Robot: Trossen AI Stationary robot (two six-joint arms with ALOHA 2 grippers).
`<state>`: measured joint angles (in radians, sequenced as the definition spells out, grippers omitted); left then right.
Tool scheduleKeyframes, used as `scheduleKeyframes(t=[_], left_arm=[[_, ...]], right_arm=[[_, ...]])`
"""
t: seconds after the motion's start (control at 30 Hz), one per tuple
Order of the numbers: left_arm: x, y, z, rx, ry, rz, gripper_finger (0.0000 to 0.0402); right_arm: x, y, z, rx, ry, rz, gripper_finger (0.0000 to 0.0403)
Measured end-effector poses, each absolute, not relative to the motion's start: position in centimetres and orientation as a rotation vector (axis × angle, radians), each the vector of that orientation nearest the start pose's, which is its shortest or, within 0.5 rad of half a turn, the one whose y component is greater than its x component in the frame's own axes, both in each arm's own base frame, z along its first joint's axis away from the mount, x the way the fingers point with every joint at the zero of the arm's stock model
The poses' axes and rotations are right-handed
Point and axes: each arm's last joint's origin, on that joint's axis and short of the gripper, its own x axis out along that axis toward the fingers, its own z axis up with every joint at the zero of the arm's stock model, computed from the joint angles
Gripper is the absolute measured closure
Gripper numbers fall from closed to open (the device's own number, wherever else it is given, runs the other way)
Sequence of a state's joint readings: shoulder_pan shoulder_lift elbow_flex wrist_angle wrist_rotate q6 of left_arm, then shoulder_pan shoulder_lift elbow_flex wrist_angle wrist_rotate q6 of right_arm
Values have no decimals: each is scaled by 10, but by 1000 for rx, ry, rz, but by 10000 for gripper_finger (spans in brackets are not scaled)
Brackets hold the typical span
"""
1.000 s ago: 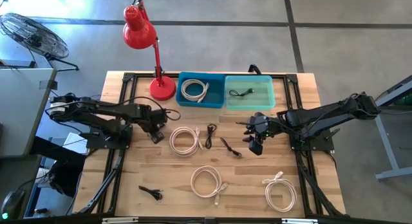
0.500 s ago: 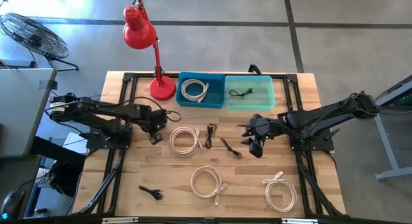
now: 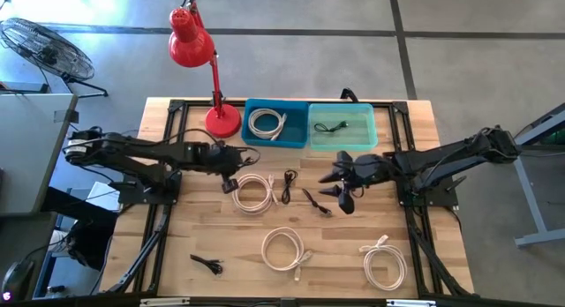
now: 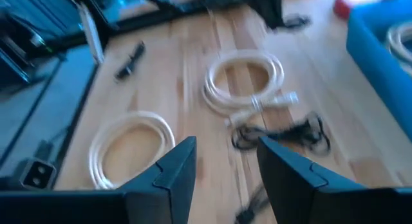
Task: Pick & Place USB Port
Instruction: Put the black charger cable into the green bin
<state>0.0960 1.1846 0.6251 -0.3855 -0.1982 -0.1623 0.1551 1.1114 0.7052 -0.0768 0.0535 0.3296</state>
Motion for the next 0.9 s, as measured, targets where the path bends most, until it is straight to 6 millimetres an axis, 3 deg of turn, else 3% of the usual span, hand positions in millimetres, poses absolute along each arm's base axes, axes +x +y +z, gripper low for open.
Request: scheduleKeyframes(t=[0.3,0.57,0.9], left_arm=[[245,18,235,114,442,72,396],[253,11,268,278,62,-162,398],[274,8,262,283,-96,-256,398]], right_arm=[[244,37,282,91,176,118,247],[246,36,298,-133,1,77,247],[265,40,286,-243,-37,106,247]])
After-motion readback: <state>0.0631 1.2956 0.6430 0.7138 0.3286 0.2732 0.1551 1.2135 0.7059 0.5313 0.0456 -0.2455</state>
